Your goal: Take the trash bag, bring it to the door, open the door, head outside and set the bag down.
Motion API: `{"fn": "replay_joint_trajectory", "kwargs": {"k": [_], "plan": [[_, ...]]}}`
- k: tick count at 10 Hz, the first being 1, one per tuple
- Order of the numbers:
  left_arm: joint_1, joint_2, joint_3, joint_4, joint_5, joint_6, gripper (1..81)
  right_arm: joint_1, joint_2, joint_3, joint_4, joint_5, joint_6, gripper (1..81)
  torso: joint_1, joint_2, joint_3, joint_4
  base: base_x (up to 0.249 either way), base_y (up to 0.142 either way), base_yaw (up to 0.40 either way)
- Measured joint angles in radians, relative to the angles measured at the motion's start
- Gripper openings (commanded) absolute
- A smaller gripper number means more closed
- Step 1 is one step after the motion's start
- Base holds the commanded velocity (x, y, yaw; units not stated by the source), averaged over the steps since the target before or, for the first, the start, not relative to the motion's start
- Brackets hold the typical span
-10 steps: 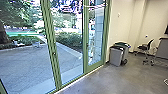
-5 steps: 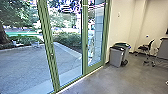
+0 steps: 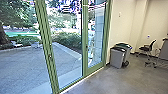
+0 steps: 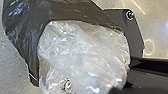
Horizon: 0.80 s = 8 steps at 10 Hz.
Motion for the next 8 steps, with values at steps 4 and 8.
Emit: {"fn": "replay_joint_trajectory", "kwargs": {"k": [4,8], "plan": [[0.000,0.000,0.000,0.000,0.000,0.000,1.0,0.000,0.000,0.000,0.000,0.000,0.000,81.1,0.000,0.000,0.000,0.000,0.136,0.000,0.000],[0.000,-0.003,-0.001,0.000,0.000,0.000,1.0,0.000,0.003,0.000,0.000,0.000,0.000,81.1,0.000,0.000,0.000,0.000,0.137,-0.050,0.000]]}}
